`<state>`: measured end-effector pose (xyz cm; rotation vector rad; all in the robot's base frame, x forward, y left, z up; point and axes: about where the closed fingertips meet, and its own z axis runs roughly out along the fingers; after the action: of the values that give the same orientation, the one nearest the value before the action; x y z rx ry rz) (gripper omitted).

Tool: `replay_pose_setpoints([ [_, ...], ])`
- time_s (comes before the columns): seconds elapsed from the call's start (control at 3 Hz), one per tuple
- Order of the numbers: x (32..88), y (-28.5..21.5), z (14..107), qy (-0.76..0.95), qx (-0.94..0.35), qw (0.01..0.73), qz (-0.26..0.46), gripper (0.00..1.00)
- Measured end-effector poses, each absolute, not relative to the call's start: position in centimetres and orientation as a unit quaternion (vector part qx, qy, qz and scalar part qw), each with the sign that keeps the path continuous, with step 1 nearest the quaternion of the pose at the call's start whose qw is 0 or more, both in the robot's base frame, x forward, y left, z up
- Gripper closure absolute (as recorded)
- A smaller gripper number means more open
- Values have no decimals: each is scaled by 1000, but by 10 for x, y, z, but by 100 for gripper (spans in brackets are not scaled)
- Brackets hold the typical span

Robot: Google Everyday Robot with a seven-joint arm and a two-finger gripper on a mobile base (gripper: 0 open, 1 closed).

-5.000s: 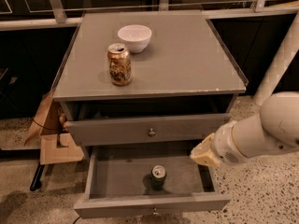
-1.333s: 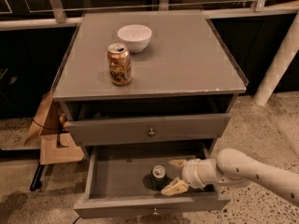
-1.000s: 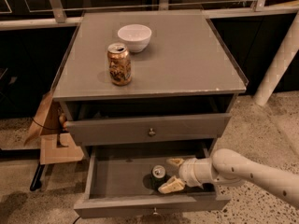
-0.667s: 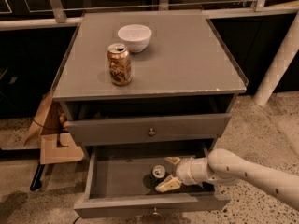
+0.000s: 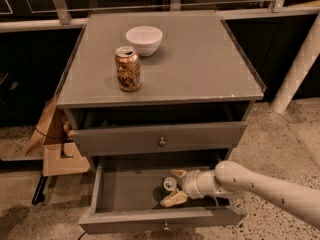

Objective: Pick green can from middle drawer and place on counter

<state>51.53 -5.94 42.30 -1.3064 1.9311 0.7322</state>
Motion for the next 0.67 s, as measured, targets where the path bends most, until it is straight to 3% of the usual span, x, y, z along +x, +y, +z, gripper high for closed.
replay_pose_setpoints([
  [0.67, 515, -59, 422, 743, -502, 342, 282, 63],
])
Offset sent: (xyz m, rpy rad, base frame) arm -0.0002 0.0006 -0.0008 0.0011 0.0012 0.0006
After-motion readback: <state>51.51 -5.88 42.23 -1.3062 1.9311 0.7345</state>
